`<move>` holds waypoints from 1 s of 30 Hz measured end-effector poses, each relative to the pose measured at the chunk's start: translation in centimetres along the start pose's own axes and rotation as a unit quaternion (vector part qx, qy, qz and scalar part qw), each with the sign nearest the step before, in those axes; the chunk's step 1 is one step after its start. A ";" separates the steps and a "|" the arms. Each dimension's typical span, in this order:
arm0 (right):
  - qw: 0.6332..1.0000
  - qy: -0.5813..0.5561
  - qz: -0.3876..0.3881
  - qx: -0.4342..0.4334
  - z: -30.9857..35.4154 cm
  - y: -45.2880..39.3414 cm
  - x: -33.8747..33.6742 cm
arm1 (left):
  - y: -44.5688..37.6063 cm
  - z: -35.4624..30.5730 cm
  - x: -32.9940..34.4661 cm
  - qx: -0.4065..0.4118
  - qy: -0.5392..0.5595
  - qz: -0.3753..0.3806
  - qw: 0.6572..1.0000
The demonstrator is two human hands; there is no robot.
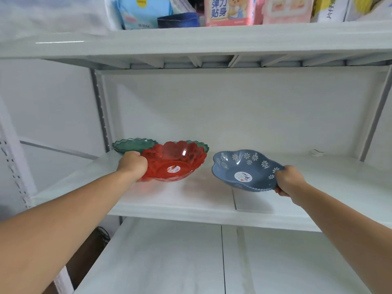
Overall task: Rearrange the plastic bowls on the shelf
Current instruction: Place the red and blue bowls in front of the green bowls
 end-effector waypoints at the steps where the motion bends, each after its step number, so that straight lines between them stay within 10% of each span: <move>1: 1.000 -0.004 0.000 0.001 0.4 0.6 1.4 | -0.7 0.7 -1.0 -0.002 0.002 0.004 1.000; 30: 0.999 0.005 0.049 0.021 2.3 3.5 22.1 | -15.2 13.5 -10.8 -0.058 -0.024 0.016 0.998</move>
Point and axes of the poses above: each hand's wrist, its own y-axis away from the middle knuckle, its own x-axis out of the palm, z = x × y, the point moved 8 cm from there along -y, towards the middle knuckle, and after that the axes turned 11 degrees about -y, right-handed, at the moved point
